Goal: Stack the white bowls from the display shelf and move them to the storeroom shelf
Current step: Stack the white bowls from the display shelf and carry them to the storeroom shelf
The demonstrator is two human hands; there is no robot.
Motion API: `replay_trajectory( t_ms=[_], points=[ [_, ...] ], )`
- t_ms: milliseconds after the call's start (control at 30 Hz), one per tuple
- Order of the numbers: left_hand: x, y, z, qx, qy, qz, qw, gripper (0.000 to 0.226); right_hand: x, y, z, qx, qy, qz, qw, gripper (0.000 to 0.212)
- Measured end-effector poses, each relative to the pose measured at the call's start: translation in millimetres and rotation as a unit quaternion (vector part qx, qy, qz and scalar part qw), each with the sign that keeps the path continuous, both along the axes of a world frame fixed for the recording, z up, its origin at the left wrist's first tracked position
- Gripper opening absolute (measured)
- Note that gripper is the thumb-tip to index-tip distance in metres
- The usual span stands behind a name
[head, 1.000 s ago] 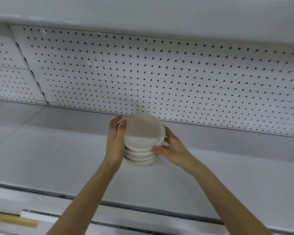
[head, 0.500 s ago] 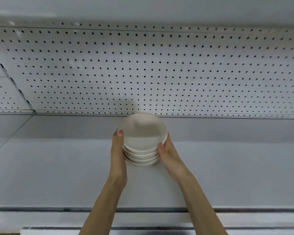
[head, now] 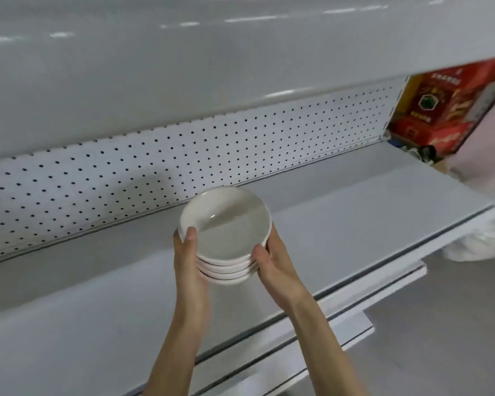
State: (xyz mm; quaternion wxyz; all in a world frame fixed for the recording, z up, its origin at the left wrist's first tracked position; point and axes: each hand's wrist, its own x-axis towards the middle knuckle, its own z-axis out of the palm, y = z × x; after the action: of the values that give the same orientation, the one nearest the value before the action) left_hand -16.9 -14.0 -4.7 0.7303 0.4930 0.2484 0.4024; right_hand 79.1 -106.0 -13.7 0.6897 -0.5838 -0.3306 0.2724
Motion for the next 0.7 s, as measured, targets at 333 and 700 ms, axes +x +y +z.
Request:
replay_trajectory(
  t_ms=[333, 700],
  points=[
    [126, -175, -1, 0.005, 0.026, -0.258, 0.966, 0.069, 68, -209, -8, 0.012, 0.002, -0.273, 0.962, 0.07],
    [288, -462, -1, -0.015, -0.009, -0.451, 0.893, 0.074, 177, -501, 6, -0.016, -0.075, -0.459, 0.885, 0.075]
  ],
)
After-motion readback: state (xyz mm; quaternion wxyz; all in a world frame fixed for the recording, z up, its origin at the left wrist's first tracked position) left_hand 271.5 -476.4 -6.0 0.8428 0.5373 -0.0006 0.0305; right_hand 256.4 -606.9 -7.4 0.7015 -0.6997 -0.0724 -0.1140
